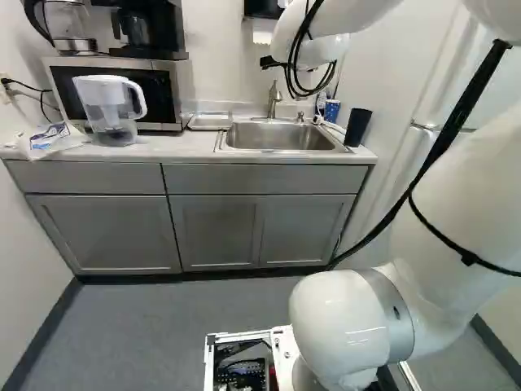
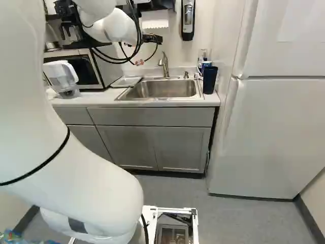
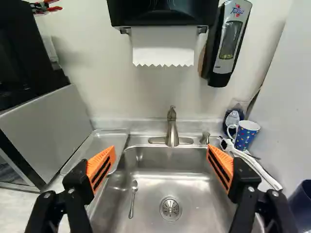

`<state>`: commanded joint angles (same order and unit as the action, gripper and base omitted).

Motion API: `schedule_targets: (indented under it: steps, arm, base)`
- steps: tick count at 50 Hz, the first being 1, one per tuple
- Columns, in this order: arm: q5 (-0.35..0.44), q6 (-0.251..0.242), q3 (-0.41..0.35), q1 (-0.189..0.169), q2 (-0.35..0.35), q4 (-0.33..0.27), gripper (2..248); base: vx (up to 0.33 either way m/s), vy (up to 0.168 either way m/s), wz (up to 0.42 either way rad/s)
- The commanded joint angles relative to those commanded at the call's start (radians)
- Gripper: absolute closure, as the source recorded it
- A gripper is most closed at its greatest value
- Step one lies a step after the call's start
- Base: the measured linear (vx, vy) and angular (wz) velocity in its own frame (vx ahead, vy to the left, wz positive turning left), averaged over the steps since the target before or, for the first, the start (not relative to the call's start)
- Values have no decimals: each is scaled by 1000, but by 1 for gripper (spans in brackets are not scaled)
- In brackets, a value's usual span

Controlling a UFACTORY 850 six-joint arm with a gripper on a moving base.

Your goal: Rinse the cup and place it in the tray

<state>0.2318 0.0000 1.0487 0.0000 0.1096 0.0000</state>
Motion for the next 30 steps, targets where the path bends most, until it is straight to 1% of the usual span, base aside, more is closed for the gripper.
schedule_targets:
  steps: [6,30]
  arm:
    - [0,0,0,0,0,0,3]
    - [0,0,0,0,0,0,3]
  base:
    - [100,55,-74]
    - [81,26,-176]
